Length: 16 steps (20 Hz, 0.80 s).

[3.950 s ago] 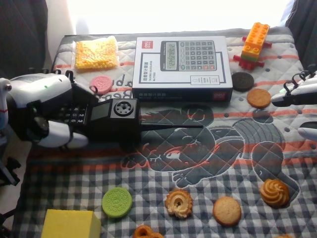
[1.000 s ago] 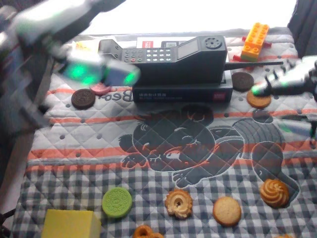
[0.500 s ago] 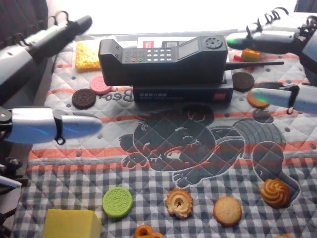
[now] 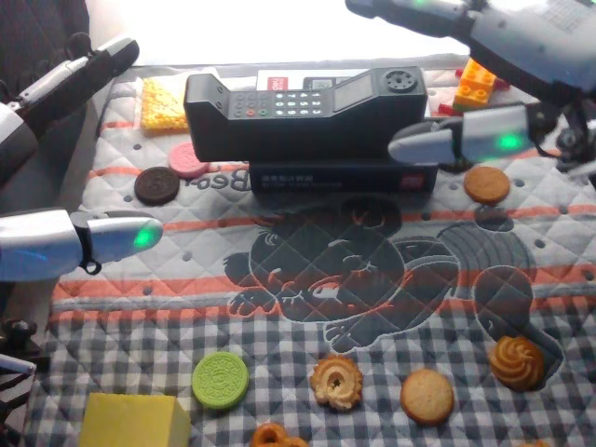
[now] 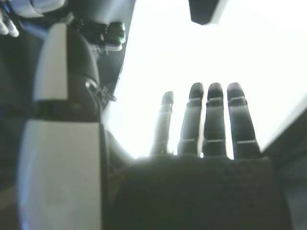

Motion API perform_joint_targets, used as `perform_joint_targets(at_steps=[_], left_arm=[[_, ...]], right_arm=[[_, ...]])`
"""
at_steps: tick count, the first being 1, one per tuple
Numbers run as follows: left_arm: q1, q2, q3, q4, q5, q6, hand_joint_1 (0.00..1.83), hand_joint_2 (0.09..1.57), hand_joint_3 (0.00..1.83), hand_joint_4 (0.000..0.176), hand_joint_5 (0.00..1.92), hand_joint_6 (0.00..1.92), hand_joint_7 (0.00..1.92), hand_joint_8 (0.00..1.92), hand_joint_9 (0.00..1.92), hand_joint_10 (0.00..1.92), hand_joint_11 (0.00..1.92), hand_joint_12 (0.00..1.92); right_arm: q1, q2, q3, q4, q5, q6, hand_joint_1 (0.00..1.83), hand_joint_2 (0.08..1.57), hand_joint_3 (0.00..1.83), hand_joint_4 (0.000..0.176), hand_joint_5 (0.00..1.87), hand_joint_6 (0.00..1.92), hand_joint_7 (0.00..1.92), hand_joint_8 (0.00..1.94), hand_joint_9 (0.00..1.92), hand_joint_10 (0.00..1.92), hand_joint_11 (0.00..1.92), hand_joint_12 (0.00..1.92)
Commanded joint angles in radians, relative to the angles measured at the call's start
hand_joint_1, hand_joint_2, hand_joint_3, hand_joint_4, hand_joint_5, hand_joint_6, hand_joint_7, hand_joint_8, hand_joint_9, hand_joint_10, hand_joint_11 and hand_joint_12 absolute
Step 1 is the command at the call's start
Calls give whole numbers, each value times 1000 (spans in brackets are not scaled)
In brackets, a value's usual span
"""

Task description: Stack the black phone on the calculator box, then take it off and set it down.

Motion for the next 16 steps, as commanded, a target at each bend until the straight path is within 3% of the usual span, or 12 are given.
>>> perform_joint_targets(at_steps=[1,3,4,5,8,10,11,12,13,14,15,16], left_arm=[[-5,1,10,6,-117,-33,910,967,8,176,41,3,76,10,9,3,0,0],[3,-11,35,6,-113,-109,938,969,6,176,46,6,69,5,0,0,0,0],[5,-13,40,6,-113,-125,943,974,8,176,49,7,59,0,0,0,0,0],[7,-16,45,6,-113,-141,797,950,0,117,35,1,39,0,0,0,0,0],[10,-16,48,-3,-128,-145,720,925,0,101,75,14,79,14,16,6,0,0],[12,-16,49,-5,-134,-149,703,927,0,106,82,13,83,12,17,5,0,0],[13,-16,49,-5,-133,-151,722,933,0,114,64,4,81,10,9,1,0,0],[17,-16,49,-5,-132,-155,732,931,0,117,59,1,86,10,11,2,0,0],[25,-17,49,-8,-133,-163,730,926,0,131,54,0,97,14,17,4,0,0],[32,-17,49,-14,-135,-168,719,934,0,138,37,0,108,16,22,5,0,0],[41,-17,50,-20,-140,-174,705,939,1,145,9,0,109,13,29,8,0,0],[47,-17,50,-23,-144,-179,704,938,1,132,5,0,85,2,18,2,0,0]], right_arm=[[17,-2,8,13,71,3,599,893,0,174,172,0,238,3,335,13,6,1206],[40,-31,40,-3,7,3,677,872,0,173,210,2,296,9,381,19,0,1185],[44,-39,47,-6,-6,3,721,867,0,160,240,4,338,9,419,24,0,1162],[50,-52,61,-13,-28,3,776,866,0,135,295,9,376,10,438,21,0,1128],[62,-73,86,-26,-72,3,848,889,1,97,408,4,464,6,548,24,163,1209],[65,-85,102,-26,-92,3,988,954,2,30,607,11,680,17,701,42,236,1230],[67,-90,108,-25,-95,3,1101,998,5,0,777,21,877,30,851,63,370,1242],[68,-91,109,-23,-95,3,1229,1039,5,0,1004,577,1139,580,1096,139,630,1217],[68,-90,110,-20,-93,3,1246,1058,1,0,1068,675,1131,797,1191,170,701,1216],[69,-90,108,-20,-88,4,1361,1055,0,0,1091,664,1127,755,1047,877,733,1204],[70,-90,103,-20,-77,12,1279,1056,0,0,1174,527,1085,935,988,912,707,1371],[71,-89,102,-20,-63,26,1263,1071,2,0,1199,470,1008,1101,846,996,418,1536]])
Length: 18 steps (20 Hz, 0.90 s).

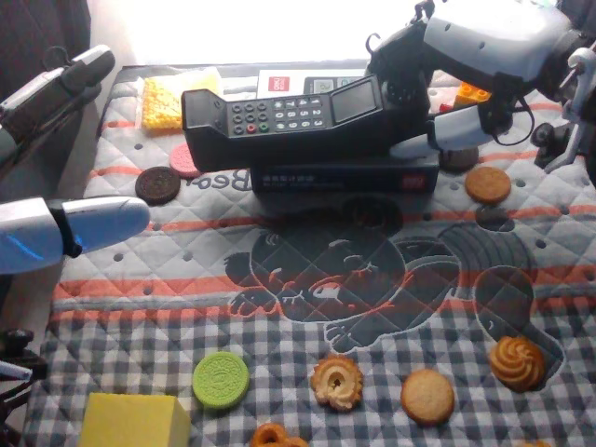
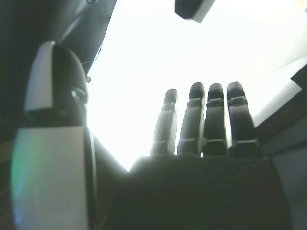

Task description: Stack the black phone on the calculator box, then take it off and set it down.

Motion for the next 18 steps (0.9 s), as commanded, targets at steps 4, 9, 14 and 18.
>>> perform_joint_targets(at_steps=[4,9,14,18], left_arm=[[13,1,12,-10,-149,-46,714,941,2,129,22,6,94,5,24,6,0,0],[22,10,11,-12,-163,-54,730,950,4,140,37,11,122,12,32,9,0,0],[53,21,7,-22,-183,-88,719,932,0,97,87,18,117,4,29,2,0,0],[71,21,7,-33,-201,-114,752,936,0,111,96,11,113,1,11,0,0,0]], right_arm=[[11,52,-12,35,231,82,1373,1087,2,0,996,979,1067,754,939,1119,748,1224],[-80,157,-92,105,407,96,1289,1051,0,0,1061,761,1188,733,1152,726,988,1123],[-220,251,-195,153,574,97,1289,1054,0,0,1259,249,1091,1065,1082,998,839,1413],[-372,280,-257,215,676,105,1304,999,2,0,1345,147,1271,708,1220,648,939,1120]])
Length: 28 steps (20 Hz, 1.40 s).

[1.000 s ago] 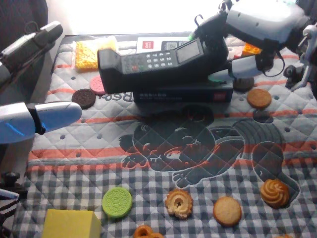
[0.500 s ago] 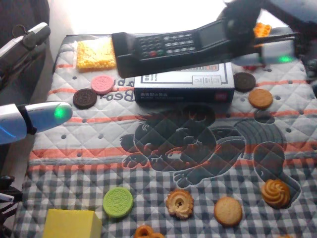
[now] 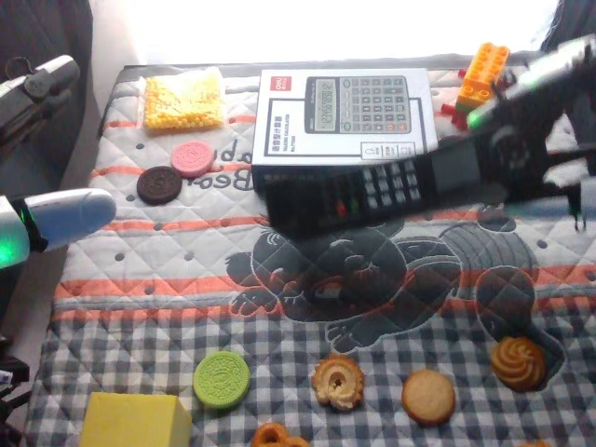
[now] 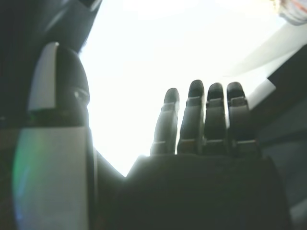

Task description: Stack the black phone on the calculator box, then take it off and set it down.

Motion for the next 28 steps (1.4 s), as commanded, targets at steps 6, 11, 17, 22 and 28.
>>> perform_joint_targets(at_steps=[6,11,17,22,28], left_arm=[[3,10,7,6,-145,-52,712,918,0,125,95,6,81,0,0,0,0,0],[5,0,28,25,-161,-129,680,947,5,122,52,1,34,0,0,0,0,0],[14,-3,31,58,-238,-216,810,999,14,171,28,0,65,16,0,0,0,0],[75,0,26,61,-399,-330,671,958,0,148,24,0,158,2,141,9,52,41],[121,-5,17,54,-571,-428,373,1111,9,100,0,0,164,2,133,7,0,311]], right_arm=[[-134,-4,-4,144,169,40,1392,996,5,0,1095,639,1484,40,1267,728,1125,820],[-177,-5,-12,149,167,71,1030,1034,0,0,555,92,742,59,769,33,515,625],[-215,12,-59,149,254,86,664,744,0,176,0,0,20,0,2,0,0,4],[-270,55,-106,174,428,82,622,768,0,176,0,0,0,0,0,0,0,0],[-342,89,-156,253,597,41,781,921,8,174,58,5,82,6,128,19,100,49]])
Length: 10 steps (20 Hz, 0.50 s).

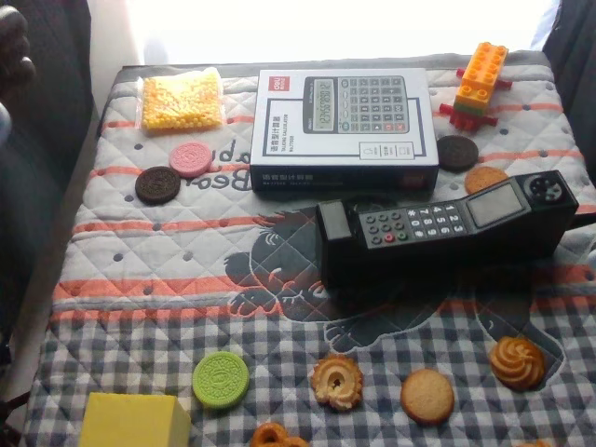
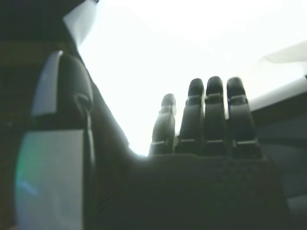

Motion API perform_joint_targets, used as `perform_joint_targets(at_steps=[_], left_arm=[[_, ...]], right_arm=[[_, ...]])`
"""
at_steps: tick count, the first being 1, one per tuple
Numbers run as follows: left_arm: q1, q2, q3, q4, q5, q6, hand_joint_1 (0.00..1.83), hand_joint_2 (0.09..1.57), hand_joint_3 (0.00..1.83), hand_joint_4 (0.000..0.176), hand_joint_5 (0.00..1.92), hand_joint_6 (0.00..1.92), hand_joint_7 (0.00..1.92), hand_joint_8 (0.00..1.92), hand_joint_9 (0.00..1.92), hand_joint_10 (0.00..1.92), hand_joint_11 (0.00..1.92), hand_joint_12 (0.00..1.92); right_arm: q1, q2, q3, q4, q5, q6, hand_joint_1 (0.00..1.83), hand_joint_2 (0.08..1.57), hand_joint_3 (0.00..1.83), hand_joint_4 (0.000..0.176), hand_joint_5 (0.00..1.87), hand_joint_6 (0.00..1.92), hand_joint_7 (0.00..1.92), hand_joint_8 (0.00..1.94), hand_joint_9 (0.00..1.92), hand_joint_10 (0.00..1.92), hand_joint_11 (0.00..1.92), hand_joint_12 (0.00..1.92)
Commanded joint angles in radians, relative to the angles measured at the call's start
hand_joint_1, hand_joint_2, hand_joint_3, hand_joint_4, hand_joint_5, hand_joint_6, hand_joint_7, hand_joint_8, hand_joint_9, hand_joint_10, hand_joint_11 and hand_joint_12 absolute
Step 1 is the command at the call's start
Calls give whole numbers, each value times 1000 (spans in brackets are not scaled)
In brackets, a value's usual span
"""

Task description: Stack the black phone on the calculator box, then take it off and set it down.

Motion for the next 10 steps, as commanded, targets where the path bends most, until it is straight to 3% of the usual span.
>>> perform_joint_targets(at_steps=[1,2,3,4,5,6,7,8,9,10], left_arm=[[-4,-2,1,-5,-158,-34,373,1111,9,100,0,0,164,2,133,7,0,311],[-5,-6,4,-4,-158,-42,341,1105,3,60,1,0,196,4,165,9,0,366],[-7,-10,10,-4,-158,-53,310,1113,2,24,8,1,214,4,186,8,0,431],[-8,-12,13,-3,-158,-69,321,1139,7,25,1,0,189,6,174,3,0,366],[-11,-12,16,6,-159,-88,336,1099,0,58,93,9,206,4,193,4,3,362],[-28,-12,20,23,-159,-94,361,1122,4,81,190,19,208,1,189,0,0,322],[-55,-12,23,51,-159,-92,327,1164,5,64,380,28,247,4,197,1,0,284],[-89,-13,25,78,-159,-81,225,1269,21,38,576,86,191,0,127,0,0,149],[-120,-17,24,107,-159,-66,96,1343,14,79,685,234,188,1,126,0,0,234],[-148,-22,27,132,-159,-61,18,1359,0,157,515,773,196,4,24,0,0,46]], right_arm=[[5,12,-5,21,149,0,781,921,8,174,58,5,82,6,128,19,100,49],[6,14,-10,21,149,-3,730,968,5,152,32,1,108,3,186,12,181,73],[6,18,-14,19,149,-4,688,973,3,142,22,0,129,7,210,13,193,73],[14,22,-16,8,149,-4,701,1000,12,123,19,0,120,2,204,8,173,61],[29,27,-18,-10,149,-7,617,1032,22,125,3,0,90,1,203,5,174,57],[48,28,-24,-34,150,-21,556,1053,24,141,0,0,71,0,162,2,161,46],[68,28,-33,-63,150,-46,489,1102,13,68,12,1,57,0,117,0,138,32],[91,28,-36,-92,150,-59,561,1098,3,41,135,13,88,3,164,7,122,23],[119,28,-32,-119,150,-60,580,1092,0,25,295,20,108,2,179,4,119,19],[139,26,-27,-131,150,-60,515,1145,4,3,418,19,205,8,248,9,219,58]])
